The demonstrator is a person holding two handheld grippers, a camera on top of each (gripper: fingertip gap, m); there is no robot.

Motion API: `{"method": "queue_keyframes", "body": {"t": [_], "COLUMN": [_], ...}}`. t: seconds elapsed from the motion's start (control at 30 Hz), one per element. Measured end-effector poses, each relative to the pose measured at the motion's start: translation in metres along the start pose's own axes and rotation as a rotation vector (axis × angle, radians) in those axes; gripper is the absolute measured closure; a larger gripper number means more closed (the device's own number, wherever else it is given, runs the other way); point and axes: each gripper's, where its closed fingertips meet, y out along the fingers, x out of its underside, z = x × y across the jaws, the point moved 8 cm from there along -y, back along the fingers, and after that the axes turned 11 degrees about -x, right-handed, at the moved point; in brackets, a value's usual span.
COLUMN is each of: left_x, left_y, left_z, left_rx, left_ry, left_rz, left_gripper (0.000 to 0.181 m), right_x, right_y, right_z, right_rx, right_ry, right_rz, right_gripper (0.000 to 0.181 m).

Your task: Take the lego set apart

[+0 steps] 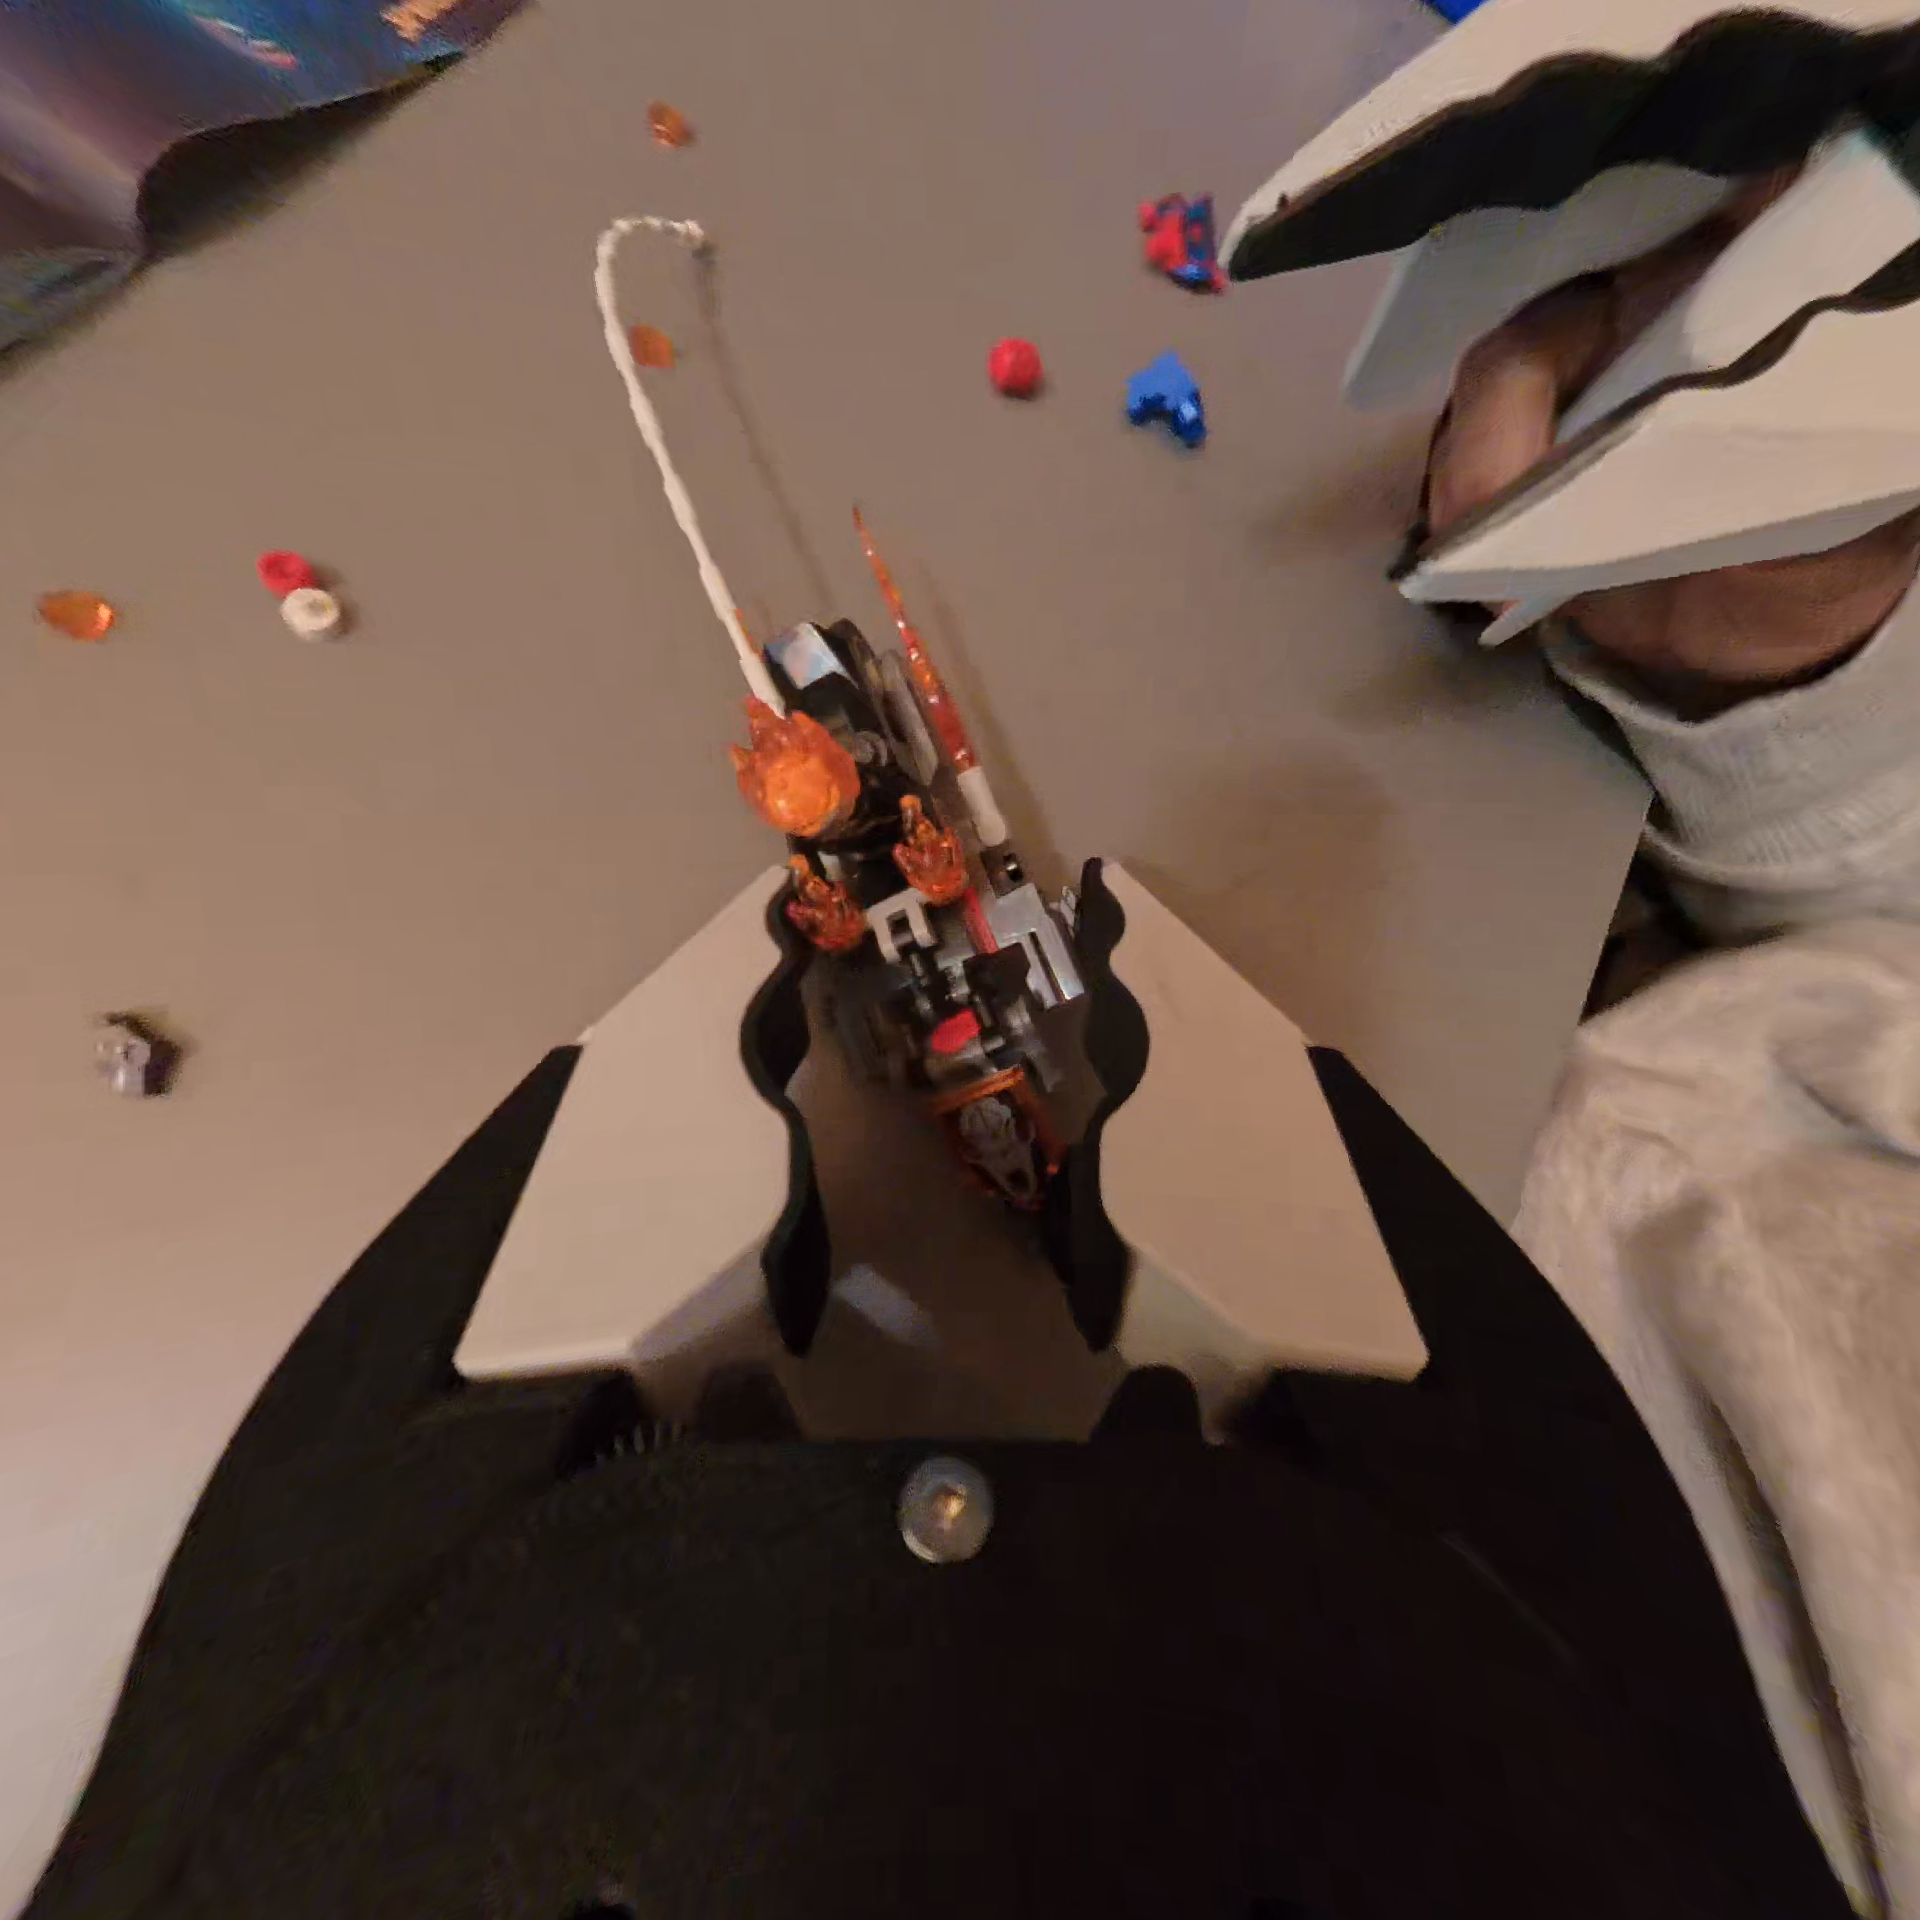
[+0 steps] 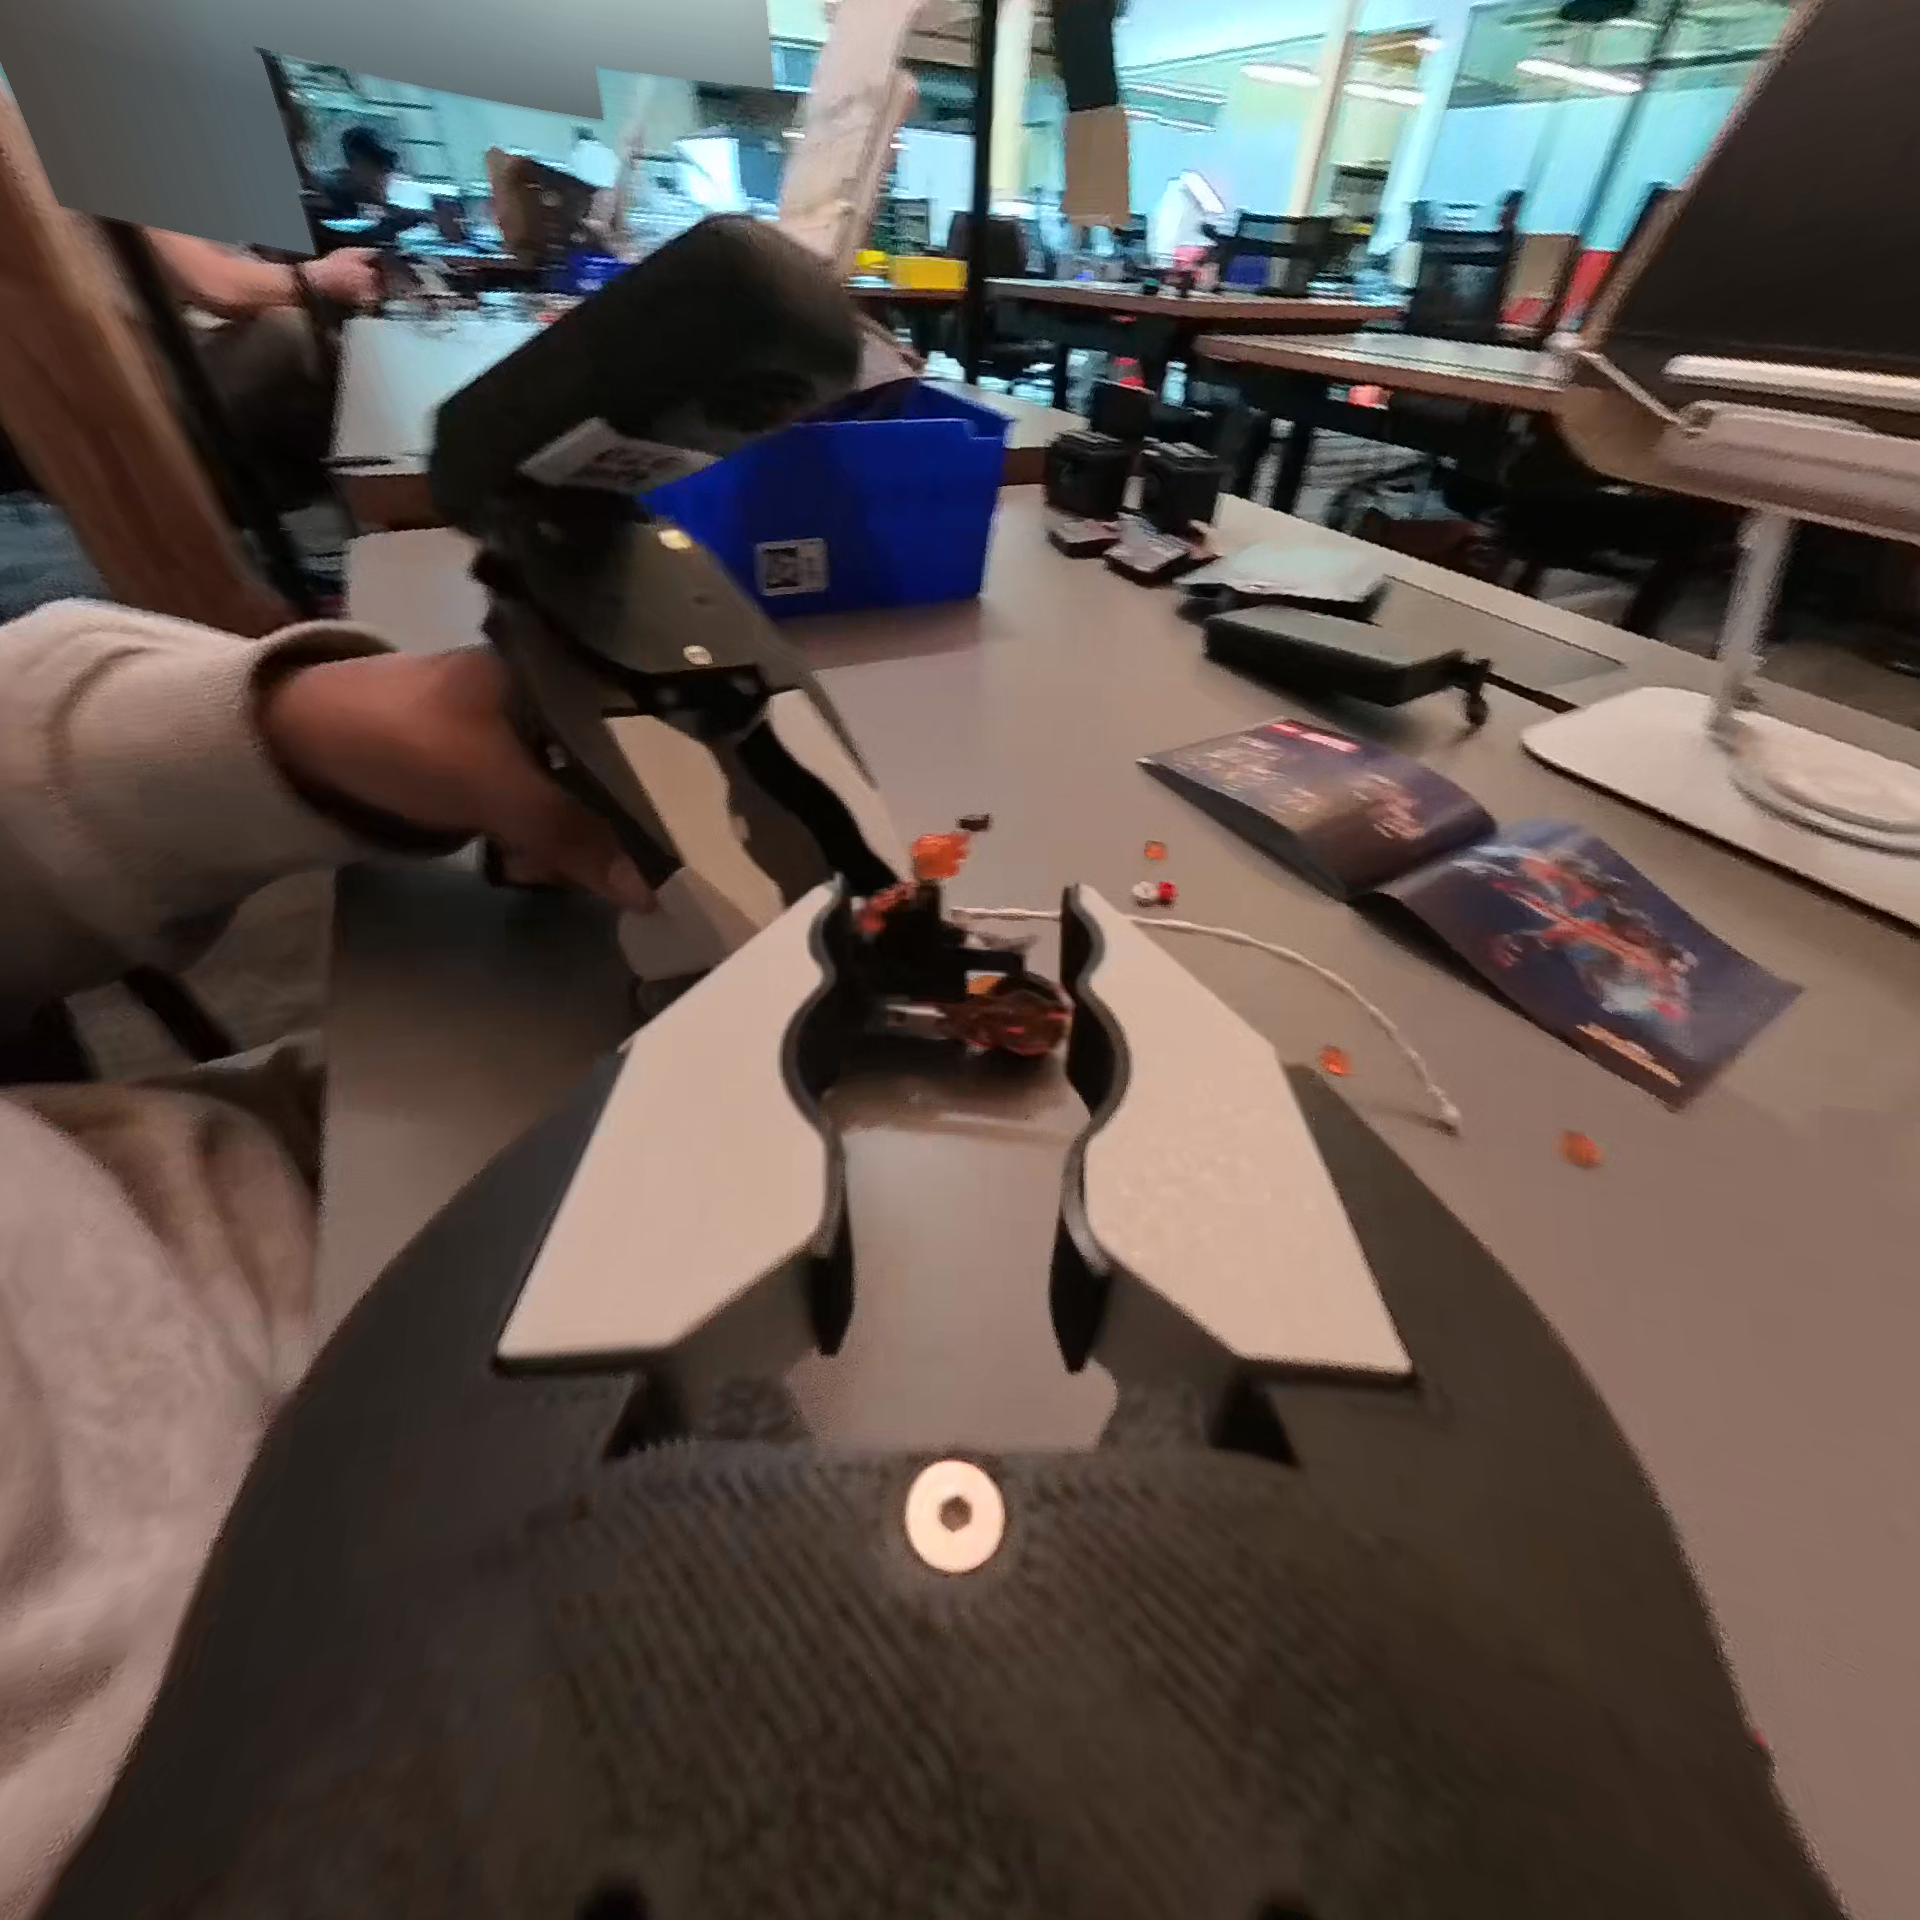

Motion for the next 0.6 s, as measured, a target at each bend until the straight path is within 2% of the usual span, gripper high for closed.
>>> {"method": "queue_keyframes", "body": {"t": [0.03, 0.1, 0.17, 0.27, 0.33, 0.4, 0.5, 0.6], "left_x": [0.0, 0.001, 0.005, 0.008, 0.01, 0.013, 0.015, 0.014], "left_y": [-0.001, -0.005, -0.009, -0.014, -0.016, -0.018, -0.02, -0.02], "left_z": [0.001, 0.006, 0.011, 0.017, 0.019, 0.02, 0.019, 0.017], "left_rx": [0.007, 0.041, 0.077, 0.089, 0.104, 0.133, 0.156, 0.133], "left_ry": [0.046, 0.17, 0.289, 0.443, 0.508, 0.537, 0.536, 0.526], "left_rz": [-0.001, -0.013, -0.049, -0.069, -0.066, -0.06, -0.062, -0.064], "left_gripper": [0.13, 0.13, 0.13, 0.13, 0.13, 0.13, 0.13, 0.127], "right_x": [0.0, 0.0, 0.004, 0.016, 0.024, 0.027, 0.026, 0.021], "right_y": [0.0, -0.001, 0.001, 0.009, 0.014, 0.019, 0.026, 0.029], "right_z": [-0.003, -0.007, -0.008, -0.014, -0.015, -0.016, -0.019, -0.016], "right_rx": [-0.05, -0.137, -0.208, -0.304, -0.31, -0.317, -0.376, -0.37], "right_ry": [-0.009, -0.022, -0.046, -0.141, -0.255, -0.363, -0.415, -0.423], "right_rz": [0.002, -0.003, -0.074, -0.295, -0.458, -0.578, -0.669, -0.723], "right_gripper": [0.142, 0.139, 0.14, 0.149, 0.149, 0.149, 0.153, 0.171]}}
